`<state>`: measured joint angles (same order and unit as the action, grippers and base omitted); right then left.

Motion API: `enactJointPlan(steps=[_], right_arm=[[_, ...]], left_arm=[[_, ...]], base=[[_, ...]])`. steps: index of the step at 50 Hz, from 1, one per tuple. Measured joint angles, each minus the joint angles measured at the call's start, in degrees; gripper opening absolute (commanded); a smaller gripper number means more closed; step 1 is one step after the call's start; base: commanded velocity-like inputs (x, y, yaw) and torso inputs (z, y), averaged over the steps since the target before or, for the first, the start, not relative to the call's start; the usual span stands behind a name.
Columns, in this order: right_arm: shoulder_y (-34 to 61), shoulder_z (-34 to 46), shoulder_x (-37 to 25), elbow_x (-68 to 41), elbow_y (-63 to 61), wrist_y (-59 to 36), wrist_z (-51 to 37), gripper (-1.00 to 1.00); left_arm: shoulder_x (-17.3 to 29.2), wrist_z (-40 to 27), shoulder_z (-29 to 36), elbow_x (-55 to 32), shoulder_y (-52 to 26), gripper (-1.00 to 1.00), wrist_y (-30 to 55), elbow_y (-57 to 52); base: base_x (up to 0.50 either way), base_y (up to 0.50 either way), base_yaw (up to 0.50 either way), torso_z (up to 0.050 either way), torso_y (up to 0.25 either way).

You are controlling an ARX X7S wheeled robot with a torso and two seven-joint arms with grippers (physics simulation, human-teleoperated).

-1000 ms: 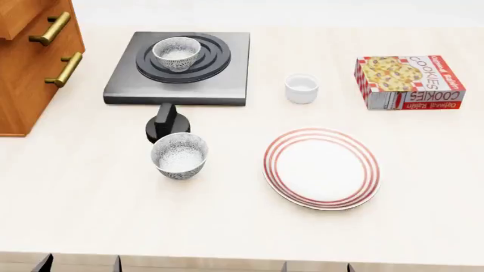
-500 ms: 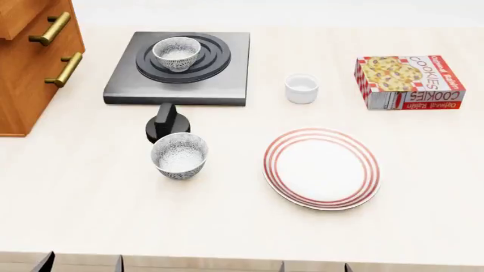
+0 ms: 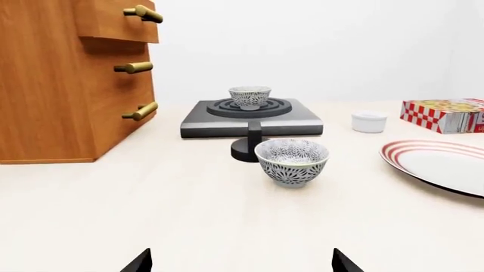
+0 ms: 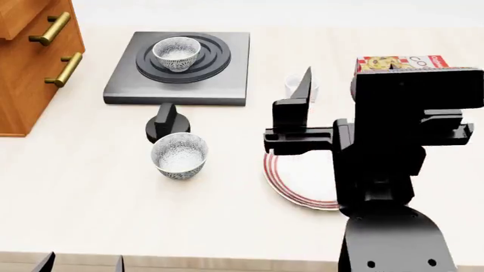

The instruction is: Pick the akita bowl on the stove and place it on the plate.

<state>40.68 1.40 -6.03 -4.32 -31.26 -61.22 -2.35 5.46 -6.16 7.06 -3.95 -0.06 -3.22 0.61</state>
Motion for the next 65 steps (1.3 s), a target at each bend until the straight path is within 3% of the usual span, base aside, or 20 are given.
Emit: enactJointPlan(steps=[10,20,65], right_arm=[[-2.5,-8.73,-1.41,-2.22,-10.04,-10.94,2.53,1.0],[-4.16,-13.69,-0.98,-4.03,-14.79,-15.83,3.85,1.0],[-5.97,-11.9,-1.11,-5.97,-16.1,-17.68,0.94,1.0]], left_arm=[[0.69,-0.82,0.91,-0.49,-0.04,1.0,0.07,-0.02],[1.3,-1.64,1.61,-1.09,-0.14,1.0,-0.13,0.12],[3.37,-4.34,3.98,-3.24,-0.61,1.0,-0.39,0.53]], base=[[0.0,0.0,0.0,0.0,0.0],[0.0,0.0,0.0,0.0,0.0],[0.0,0.0,0.0,0.0,0.0]])
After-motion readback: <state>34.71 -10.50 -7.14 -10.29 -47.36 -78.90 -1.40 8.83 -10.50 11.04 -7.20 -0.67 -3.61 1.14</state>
